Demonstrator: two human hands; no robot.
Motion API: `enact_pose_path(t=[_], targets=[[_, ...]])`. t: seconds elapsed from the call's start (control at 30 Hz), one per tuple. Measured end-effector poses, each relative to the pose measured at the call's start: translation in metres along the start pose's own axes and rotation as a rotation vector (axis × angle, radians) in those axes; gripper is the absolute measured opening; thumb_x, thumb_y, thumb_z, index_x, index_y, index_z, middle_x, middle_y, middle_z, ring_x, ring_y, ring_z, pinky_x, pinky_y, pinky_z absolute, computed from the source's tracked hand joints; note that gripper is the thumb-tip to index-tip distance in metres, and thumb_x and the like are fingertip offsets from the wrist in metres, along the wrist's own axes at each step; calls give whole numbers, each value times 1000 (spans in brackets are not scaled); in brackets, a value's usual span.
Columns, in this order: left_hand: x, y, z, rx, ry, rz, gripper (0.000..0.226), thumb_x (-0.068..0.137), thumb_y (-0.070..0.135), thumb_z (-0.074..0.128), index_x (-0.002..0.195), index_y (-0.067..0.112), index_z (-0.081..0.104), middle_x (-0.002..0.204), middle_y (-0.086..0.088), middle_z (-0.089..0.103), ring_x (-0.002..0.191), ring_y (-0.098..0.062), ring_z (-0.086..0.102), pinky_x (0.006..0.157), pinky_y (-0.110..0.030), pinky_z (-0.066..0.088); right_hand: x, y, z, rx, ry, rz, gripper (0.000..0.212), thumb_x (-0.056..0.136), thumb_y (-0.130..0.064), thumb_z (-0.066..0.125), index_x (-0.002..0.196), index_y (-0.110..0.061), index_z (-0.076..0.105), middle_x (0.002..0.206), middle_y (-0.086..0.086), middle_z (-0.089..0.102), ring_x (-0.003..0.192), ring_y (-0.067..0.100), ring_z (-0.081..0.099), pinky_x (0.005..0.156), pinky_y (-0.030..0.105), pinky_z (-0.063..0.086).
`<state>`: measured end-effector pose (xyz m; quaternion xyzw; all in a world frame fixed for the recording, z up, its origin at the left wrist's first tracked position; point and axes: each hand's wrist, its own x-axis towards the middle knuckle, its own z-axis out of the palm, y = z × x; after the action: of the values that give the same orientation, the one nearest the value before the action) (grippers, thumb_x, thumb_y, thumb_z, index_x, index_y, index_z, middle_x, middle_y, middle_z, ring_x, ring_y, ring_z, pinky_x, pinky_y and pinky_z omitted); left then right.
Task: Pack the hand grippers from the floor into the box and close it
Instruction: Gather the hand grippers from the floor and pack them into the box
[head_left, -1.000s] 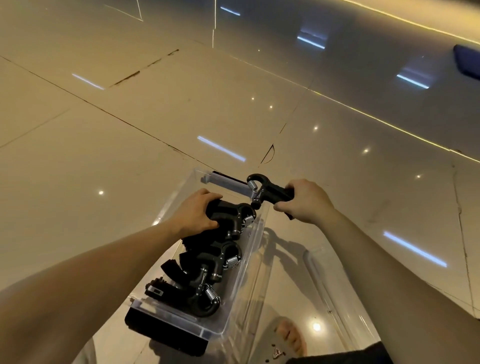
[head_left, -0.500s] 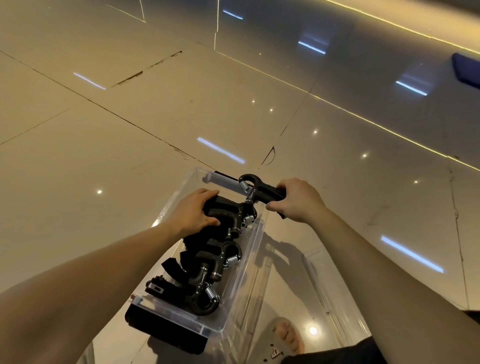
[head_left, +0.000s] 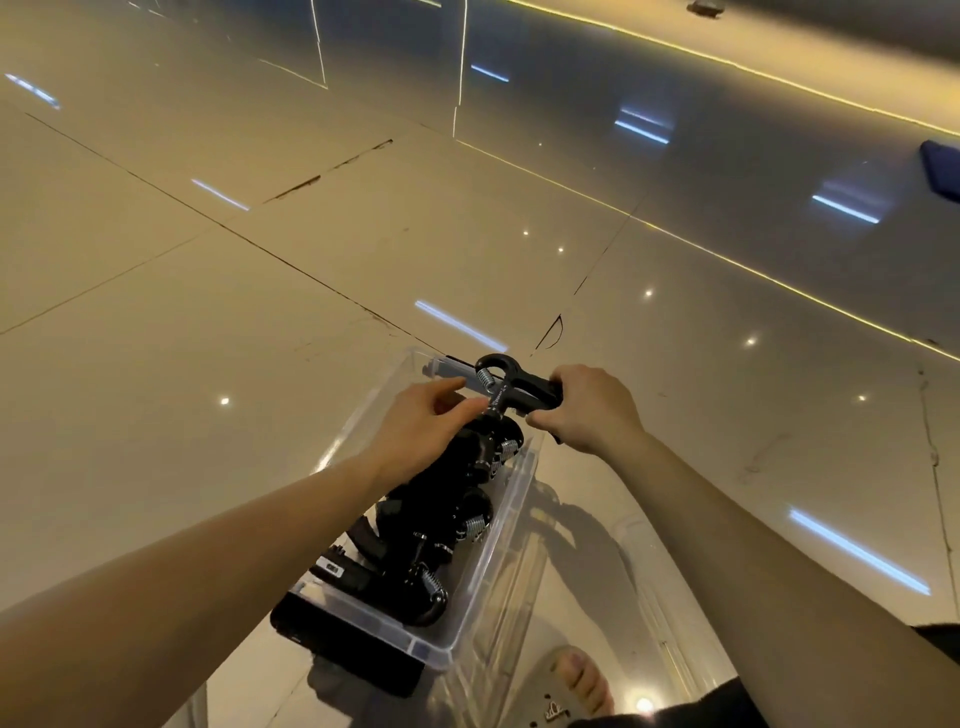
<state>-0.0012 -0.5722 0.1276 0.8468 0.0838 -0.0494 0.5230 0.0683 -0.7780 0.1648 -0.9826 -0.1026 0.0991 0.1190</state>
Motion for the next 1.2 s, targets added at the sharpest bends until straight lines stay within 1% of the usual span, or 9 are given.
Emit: enact_pose_path(t=[0.13,0.27,0.37,0.47,0.6,0.73,0.87,1.07,1.2], targets=[[-14,19,12,-81,107,-11,61,90,45,71,142,16,56,117,6,73,106,-7,66,99,-27,48,-6,-15,1,36,92,44,36,71,-49,72,94,-22,63,74,-2,66,67,20,64,62,32,55],[-17,32,1,-149,246,5,11,88,30,74,99,29,77,86,5,76,86,-15,71,88,-41,56,-13,-32,-1,79,154,9,38,70,-53,70,90,-22,65,72,-5,64,65,17,62,62,34,56],[-18,34,-9,-239,267,-12,15,86,21,73,80,35,77,77,0,75,81,-23,71,86,-49,58,-17,-39,-5,103,156,-15,41,73,-58,71,90,-21,62,74,-5,63,66,16,61,61,33,53],[-20,37,-23,-283,272,-7,15,86,16,75,83,30,77,81,-4,76,82,-23,72,88,-49,58,-14,-41,-17,202,55,-27,45,77,-60,70,93,-18,66,78,-3,68,71,16,66,67,36,56],[-22,38,-43,-255,233,44,22,88,11,74,87,32,75,87,-11,76,86,-32,70,86,-48,58,-9,-37,-34,433,26,-34,50,85,-58,69,114,-18,67,101,1,70,86,17,69,84,40,56],[-25,39,-53,-173,189,89,18,85,15,78,100,25,79,90,4,77,87,-11,72,82,-27,56,-12,-48,-47,694,-38,10,37,96,-46,63,108,-11,70,87,12,70,64,18,63,65,33,53],[-32,36,-57,-25,193,171,28,81,16,81,108,20,79,90,12,76,84,1,70,72,-10,47,-16,-63,-55,906,-101,179,51,100,-43,57,104,7,66,77,18,68,57,24,60,52,30,53],[-50,30,-44,102,183,339,25,80,16,81,103,26,80,82,10,70,79,-7,67,78,-29,56,-14,-68,-44,982,-136,308,52,87,-39,77,99,10,65,74,25,69,57,31,63,67,51,61],[-57,27,-45,152,161,385,25,81,20,81,106,23,79,91,12,70,85,-6,65,80,-30,55,-17,-70,-40,932,-168,324,38,84,-27,78,96,7,67,80,27,71,55,29,62,67,46,61]])
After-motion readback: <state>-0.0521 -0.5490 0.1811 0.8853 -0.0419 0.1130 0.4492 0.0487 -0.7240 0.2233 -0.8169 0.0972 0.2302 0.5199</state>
